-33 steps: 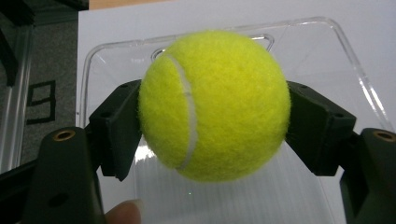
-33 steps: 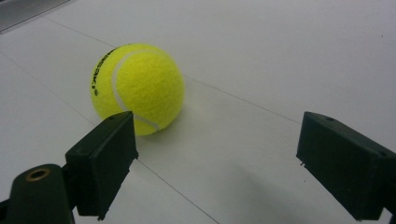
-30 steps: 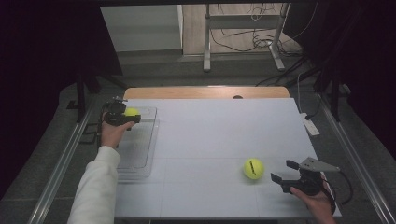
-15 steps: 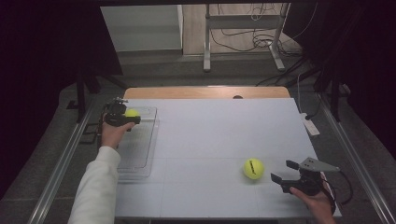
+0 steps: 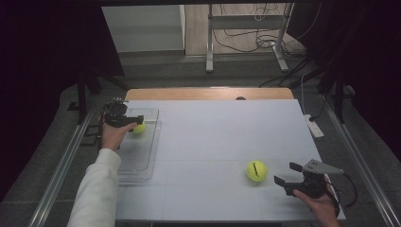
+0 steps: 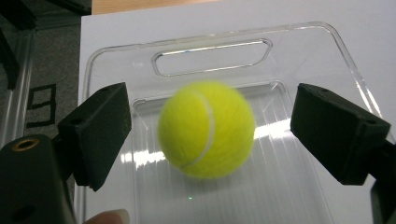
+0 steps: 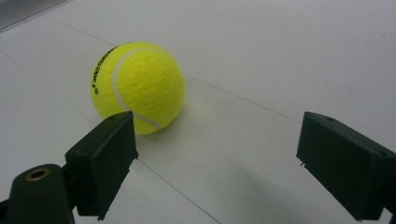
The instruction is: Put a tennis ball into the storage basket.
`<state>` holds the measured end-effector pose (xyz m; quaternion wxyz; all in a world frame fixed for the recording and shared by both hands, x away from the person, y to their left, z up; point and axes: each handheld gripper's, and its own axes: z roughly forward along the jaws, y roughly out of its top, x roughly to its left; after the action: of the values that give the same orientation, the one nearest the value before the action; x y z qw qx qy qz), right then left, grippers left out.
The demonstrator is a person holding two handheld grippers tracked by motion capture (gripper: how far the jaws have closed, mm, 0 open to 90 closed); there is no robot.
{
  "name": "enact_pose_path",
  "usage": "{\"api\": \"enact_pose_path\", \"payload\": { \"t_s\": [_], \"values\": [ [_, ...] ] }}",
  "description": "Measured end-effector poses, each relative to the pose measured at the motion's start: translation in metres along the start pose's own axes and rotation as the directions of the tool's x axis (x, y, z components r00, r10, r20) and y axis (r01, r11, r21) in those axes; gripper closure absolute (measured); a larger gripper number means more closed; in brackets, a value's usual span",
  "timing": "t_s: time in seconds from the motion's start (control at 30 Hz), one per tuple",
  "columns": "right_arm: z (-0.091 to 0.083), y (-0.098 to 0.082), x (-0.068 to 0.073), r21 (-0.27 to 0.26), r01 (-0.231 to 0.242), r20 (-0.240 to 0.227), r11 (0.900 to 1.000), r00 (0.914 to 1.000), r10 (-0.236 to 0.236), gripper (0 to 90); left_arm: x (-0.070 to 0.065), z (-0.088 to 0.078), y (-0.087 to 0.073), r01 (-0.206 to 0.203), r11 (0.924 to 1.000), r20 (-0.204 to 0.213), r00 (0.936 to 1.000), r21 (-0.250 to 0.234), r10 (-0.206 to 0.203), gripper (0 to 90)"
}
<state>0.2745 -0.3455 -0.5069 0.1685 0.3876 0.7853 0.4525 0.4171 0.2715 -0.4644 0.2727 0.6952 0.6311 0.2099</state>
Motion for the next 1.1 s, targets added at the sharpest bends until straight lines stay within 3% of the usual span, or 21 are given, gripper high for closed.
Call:
{"api": "enact_pose_path", "payload": {
  "t_s": [0.13,0.27,0.63,0.97,1.1],
  "values": [
    [0.0,0.0,0.0,0.0,-0.002,0.001,1.0,1.0,0.002,12.2,0.001,-0.003,-0.001,0.006,0.9999,0.018,0.9998,-0.013,-0.006,12.9],
    [0.0,0.0,0.0,-0.001,-0.003,0.0,1.0,1.0,0.003,12.2,0.003,-0.01,-0.003,0.014,0.9988,0.064,0.9979,-0.047,-0.011,13.4],
    [-0.001,0.0,0.0,-0.004,-0.002,0.003,1.0,1.0,0.002,12.1,-0.001,-0.027,-0.012,-0.01,0.995,0.136,0.9904,-0.1,0.024,15.1],
    [-0.002,0.0,0.0,-0.005,-0.004,0.006,1.0,1.0,0.004,12.1,-0.013,-0.046,-0.017,-0.033,0.9854,0.198,0.978,-0.167,0.066,15.5],
    [-0.003,-0.001,0.0,-0.005,-0.008,0.007,1.0,0.9999,0.008,12.1,-0.025,-0.054,-0.016,-0.051,0.979,0.24,0.9657,-0.197,0.098,15.9]
  ]
}}
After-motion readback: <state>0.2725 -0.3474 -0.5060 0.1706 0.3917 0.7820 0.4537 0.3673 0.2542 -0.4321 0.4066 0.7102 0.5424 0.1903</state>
